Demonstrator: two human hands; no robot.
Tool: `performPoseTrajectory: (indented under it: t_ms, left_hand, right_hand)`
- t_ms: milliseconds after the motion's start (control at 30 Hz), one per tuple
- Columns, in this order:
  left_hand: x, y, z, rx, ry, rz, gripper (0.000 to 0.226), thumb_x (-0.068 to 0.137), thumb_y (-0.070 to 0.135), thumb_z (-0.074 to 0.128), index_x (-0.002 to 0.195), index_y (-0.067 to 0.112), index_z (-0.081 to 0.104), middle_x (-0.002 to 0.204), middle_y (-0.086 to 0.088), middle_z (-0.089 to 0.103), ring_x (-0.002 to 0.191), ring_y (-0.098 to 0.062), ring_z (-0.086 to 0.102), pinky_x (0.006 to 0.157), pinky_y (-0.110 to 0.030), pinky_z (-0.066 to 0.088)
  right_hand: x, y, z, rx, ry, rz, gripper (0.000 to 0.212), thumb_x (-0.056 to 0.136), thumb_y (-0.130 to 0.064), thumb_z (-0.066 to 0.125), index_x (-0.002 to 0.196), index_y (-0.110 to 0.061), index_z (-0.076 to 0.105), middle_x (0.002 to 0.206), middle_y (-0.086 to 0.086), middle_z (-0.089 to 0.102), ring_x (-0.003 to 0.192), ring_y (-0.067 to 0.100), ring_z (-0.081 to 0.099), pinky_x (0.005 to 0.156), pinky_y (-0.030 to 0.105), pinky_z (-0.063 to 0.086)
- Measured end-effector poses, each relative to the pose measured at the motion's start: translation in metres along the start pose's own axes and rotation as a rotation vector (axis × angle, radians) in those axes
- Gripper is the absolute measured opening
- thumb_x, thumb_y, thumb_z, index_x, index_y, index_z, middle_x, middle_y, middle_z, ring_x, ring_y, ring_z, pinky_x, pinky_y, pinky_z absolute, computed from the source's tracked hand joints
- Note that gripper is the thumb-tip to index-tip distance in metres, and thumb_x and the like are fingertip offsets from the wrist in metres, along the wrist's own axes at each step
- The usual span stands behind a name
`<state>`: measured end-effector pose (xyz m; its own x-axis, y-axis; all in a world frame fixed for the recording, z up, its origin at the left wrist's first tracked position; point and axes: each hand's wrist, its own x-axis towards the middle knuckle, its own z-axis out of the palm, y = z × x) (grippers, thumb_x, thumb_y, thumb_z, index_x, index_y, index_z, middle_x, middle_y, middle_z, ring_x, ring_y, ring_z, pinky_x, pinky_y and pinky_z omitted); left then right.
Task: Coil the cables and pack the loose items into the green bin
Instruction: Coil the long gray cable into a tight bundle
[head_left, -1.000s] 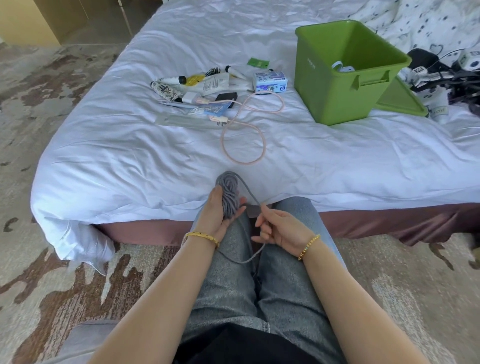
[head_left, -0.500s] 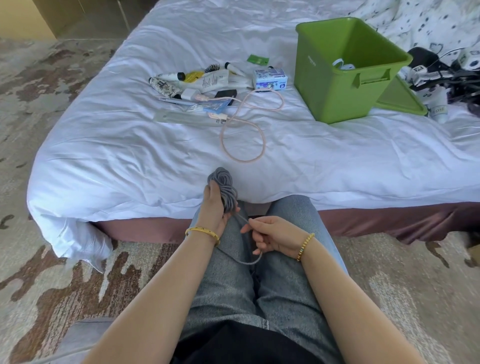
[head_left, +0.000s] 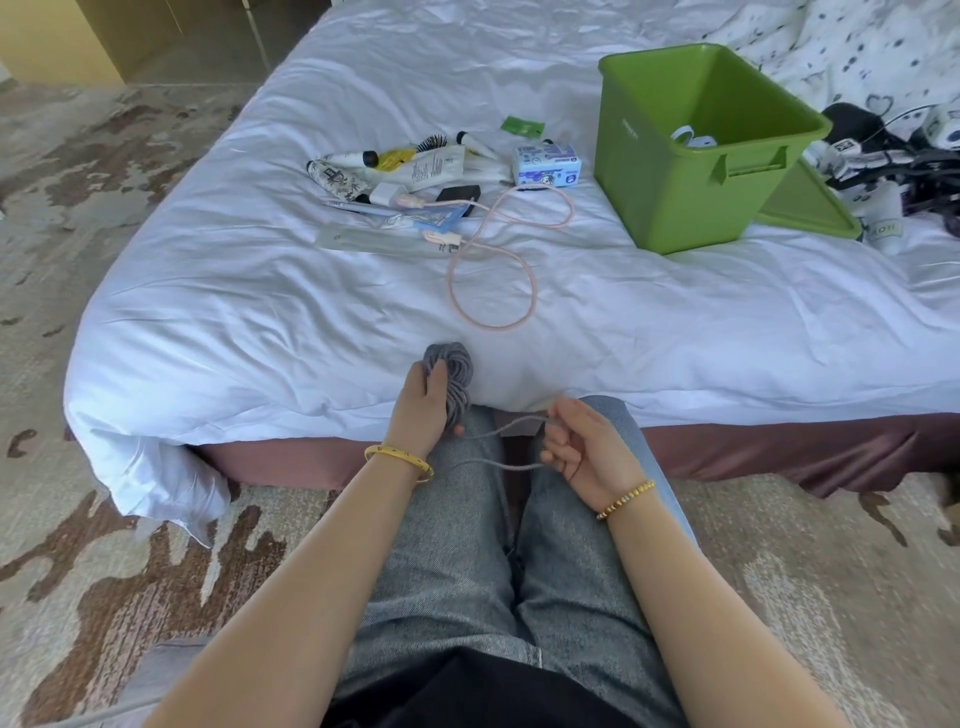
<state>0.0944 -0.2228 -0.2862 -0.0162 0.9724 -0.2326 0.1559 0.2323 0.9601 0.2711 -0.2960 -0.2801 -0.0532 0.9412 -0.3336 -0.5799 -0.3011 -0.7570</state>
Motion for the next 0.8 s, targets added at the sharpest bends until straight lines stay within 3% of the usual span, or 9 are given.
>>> performPoseTrajectory:
  t_ms: [67, 133, 200, 300, 367, 467, 600, 667, 800]
  left_hand:
    - [-0.002, 0.002, 0.0, 0.108, -0.035, 0.022, 0.026, 0.096, 0.039, 0.041, 0.082, 0.017, 0.045, 0.091, -0.015, 0.053, 0.068, -0.023, 0.06, 0.041, -0.026, 0.05]
    - [-0.004, 0.003, 0.001, 0.253, -0.07, 0.067, 0.029, 0.096, 0.039, 0.04, 0.085, 0.013, 0.045, 0.088, -0.011, 0.053, 0.071, -0.022, 0.061, 0.052, -0.034, 0.057]
    - [-0.008, 0.005, 0.003, 0.389, -0.13, 0.124, 0.027, 0.096, 0.041, 0.04, 0.09, 0.016, 0.047, 0.094, -0.008, 0.058, 0.079, -0.022, 0.062, 0.063, -0.028, 0.056]
    - [-0.01, 0.004, 0.009, 0.593, -0.235, 0.199, 0.036, 0.095, 0.044, 0.04, 0.12, 0.021, 0.052, 0.122, -0.005, 0.06, 0.108, -0.022, 0.057, 0.081, -0.019, 0.039]
    - [-0.014, 0.006, 0.012, 0.644, -0.271, 0.213, 0.042, 0.094, 0.049, 0.041, 0.126, 0.024, 0.051, 0.125, 0.0, 0.06, 0.112, -0.016, 0.054, 0.082, -0.018, 0.032]
    - [-0.019, 0.007, 0.014, 0.671, -0.349, 0.271, 0.044, 0.088, 0.057, 0.046, 0.124, 0.033, 0.053, 0.122, 0.009, 0.061, 0.107, -0.007, 0.052, 0.081, -0.013, 0.03]
    - [-0.023, 0.007, 0.02, 0.81, -0.514, 0.285, 0.042, 0.078, 0.057, 0.06, 0.109, 0.029, 0.059, 0.11, 0.006, 0.066, 0.102, -0.013, 0.058, 0.083, -0.024, 0.041]
    - [-0.024, 0.006, 0.022, 0.86, -0.535, 0.284, 0.023, 0.081, 0.049, 0.06, 0.089, 0.028, 0.058, 0.091, 0.007, 0.064, 0.091, -0.017, 0.059, 0.073, -0.025, 0.041]
    - [-0.025, 0.005, 0.019, 0.775, -0.606, 0.257, 0.015, 0.089, 0.033, 0.05, 0.091, 0.02, 0.059, 0.09, 0.003, 0.065, 0.089, -0.019, 0.06, 0.077, -0.03, 0.044]
  right_hand:
    - [0.0, -0.003, -0.001, 0.092, 0.043, -0.025, 0.029, 0.096, -0.029, 0.043, 0.071, -0.015, 0.05, 0.046, -0.005, 0.045, 0.033, 0.004, 0.031, 0.049, 0.021, 0.052]
    - [-0.001, -0.006, -0.002, 0.169, 0.062, -0.032, 0.024, 0.092, -0.031, 0.047, 0.074, -0.016, 0.049, 0.048, -0.004, 0.045, 0.034, 0.003, 0.03, 0.037, 0.014, 0.039]
    - [-0.001, -0.007, -0.002, 0.193, 0.069, -0.035, 0.015, 0.093, -0.023, 0.047, 0.08, -0.015, 0.047, 0.053, -0.002, 0.05, 0.035, 0.003, 0.034, 0.029, 0.011, 0.023]
    - [-0.001, -0.007, -0.004, 0.186, 0.044, -0.032, 0.015, 0.094, -0.009, 0.044, 0.083, -0.015, 0.051, 0.07, 0.002, 0.066, 0.045, 0.005, 0.053, 0.031, 0.012, 0.035]
    - [-0.001, -0.006, -0.005, 0.192, 0.001, -0.031, 0.02, 0.093, -0.002, 0.041, 0.084, -0.015, 0.054, 0.083, 0.005, 0.071, 0.055, 0.007, 0.059, 0.039, 0.015, 0.043]
    - [-0.002, -0.004, -0.007, 0.151, -0.044, -0.059, 0.023, 0.093, 0.001, 0.038, 0.088, -0.016, 0.054, 0.092, 0.005, 0.072, 0.059, 0.008, 0.058, 0.043, 0.016, 0.044]
    - [0.0, -0.003, -0.008, 0.117, -0.059, -0.077, 0.022, 0.094, 0.0, 0.037, 0.095, -0.014, 0.054, 0.09, 0.004, 0.073, 0.06, 0.007, 0.057, 0.044, 0.016, 0.042]
    - [0.001, -0.003, -0.008, 0.106, -0.048, -0.081, 0.022, 0.094, 0.001, 0.038, 0.096, -0.014, 0.055, 0.087, 0.004, 0.073, 0.059, 0.007, 0.056, 0.043, 0.015, 0.041]
    - [0.002, -0.003, -0.009, 0.096, 0.012, -0.092, 0.02, 0.092, 0.0, 0.042, 0.093, -0.015, 0.056, 0.075, 0.0, 0.07, 0.056, 0.005, 0.053, 0.041, 0.014, 0.037]
